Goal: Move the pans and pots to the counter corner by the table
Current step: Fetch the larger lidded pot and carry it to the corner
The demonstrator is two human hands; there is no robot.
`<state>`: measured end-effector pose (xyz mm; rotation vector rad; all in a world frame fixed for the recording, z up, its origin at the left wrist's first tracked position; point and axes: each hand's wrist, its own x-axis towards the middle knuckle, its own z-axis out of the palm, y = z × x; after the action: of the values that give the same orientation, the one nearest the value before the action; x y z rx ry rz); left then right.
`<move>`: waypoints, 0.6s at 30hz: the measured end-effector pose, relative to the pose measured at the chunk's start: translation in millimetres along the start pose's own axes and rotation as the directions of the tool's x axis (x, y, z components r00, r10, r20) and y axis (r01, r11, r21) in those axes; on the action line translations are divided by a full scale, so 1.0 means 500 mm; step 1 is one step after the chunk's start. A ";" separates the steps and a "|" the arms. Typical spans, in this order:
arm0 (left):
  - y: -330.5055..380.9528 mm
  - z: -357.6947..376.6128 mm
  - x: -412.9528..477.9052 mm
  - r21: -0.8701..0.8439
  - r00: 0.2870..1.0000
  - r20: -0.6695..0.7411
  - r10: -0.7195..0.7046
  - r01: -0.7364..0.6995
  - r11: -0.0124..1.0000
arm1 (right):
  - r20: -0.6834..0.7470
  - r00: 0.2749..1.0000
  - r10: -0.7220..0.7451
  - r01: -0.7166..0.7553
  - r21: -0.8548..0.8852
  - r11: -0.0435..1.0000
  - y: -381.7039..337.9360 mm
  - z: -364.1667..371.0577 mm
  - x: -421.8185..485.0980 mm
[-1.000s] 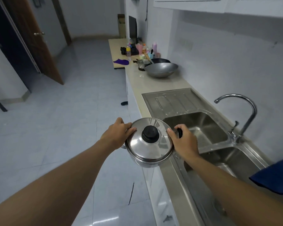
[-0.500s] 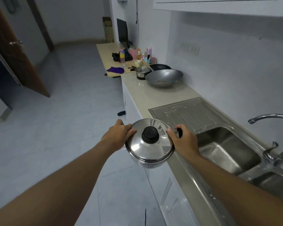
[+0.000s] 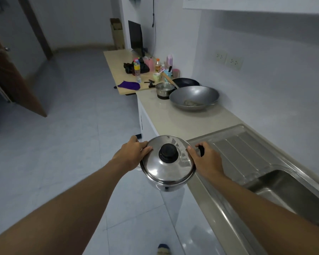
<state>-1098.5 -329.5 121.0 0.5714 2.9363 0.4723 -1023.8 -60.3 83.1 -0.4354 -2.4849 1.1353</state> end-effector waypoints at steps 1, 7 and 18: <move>-0.013 -0.005 0.033 -0.001 1.000 0.005 -0.001 0.001 1.000 | 0.004 1.000 0.004 -0.004 0.009 1.000 -0.002 0.019 0.031; -0.079 -0.039 0.232 -0.012 1.000 0.005 -0.017 0.017 1.000 | 0.035 0.999 0.015 -0.015 0.012 1.000 -0.021 0.115 0.223; -0.204 -0.066 0.528 -0.007 0.998 0.044 0.052 -0.052 0.999 | -0.007 0.999 0.036 -0.036 -0.012 0.999 -0.037 0.275 0.472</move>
<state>-1383.1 -327.4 105.7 0.6499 2.8840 0.4674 -1297.0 -62.2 62.5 -0.4880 -2.4886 1.1311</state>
